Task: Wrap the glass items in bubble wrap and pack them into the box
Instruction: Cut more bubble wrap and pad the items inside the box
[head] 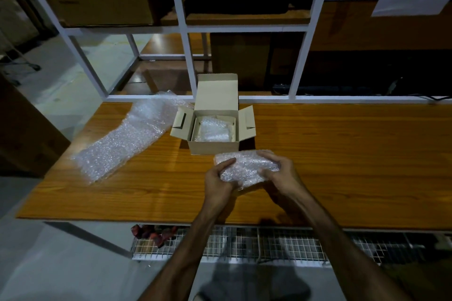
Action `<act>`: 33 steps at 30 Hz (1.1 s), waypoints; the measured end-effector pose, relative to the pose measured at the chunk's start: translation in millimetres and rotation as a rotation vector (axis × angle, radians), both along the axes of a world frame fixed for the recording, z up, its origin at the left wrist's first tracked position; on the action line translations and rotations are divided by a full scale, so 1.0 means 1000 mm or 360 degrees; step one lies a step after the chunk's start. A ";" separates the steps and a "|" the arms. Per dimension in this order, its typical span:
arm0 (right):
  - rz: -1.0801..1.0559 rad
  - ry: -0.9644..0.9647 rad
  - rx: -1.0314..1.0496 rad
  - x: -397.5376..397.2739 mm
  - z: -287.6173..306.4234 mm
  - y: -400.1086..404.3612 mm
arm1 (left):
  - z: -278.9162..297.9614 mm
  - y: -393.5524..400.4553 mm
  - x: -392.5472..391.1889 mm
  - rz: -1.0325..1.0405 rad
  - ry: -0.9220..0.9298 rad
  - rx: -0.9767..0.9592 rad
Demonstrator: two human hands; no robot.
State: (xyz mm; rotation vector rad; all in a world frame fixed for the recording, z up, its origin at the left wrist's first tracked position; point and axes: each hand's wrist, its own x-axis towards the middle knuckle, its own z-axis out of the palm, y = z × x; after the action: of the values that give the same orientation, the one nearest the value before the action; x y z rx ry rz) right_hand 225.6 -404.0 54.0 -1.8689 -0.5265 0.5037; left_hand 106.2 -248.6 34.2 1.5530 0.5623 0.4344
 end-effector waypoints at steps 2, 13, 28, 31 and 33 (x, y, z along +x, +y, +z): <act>0.0046 -0.0103 -0.0113 -0.001 0.002 0.006 | 0.002 0.009 -0.002 0.0005 0.0012 0.0057; -0.0102 -0.0626 -0.0511 -0.002 0.010 0.035 | 0.009 0.070 -0.006 -0.0017 -0.0124 0.0753; -0.0070 -0.0029 0.0124 0.001 0.037 0.091 | 0.033 0.165 0.009 -0.0416 -0.0087 0.0255; -0.0083 -0.0041 0.0141 0.008 0.039 0.100 | 0.039 0.177 0.014 -0.0452 -0.0070 0.0087; -0.0070 -0.0032 0.0139 0.016 0.041 0.103 | 0.039 0.186 0.019 -0.0479 -0.0060 0.0064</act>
State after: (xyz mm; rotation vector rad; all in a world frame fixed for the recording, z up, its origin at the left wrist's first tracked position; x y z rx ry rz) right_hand 242.1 -301.3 94.8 -1.7998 -0.5118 0.4267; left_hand 125.4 -62.4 73.5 1.6333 0.2851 0.2456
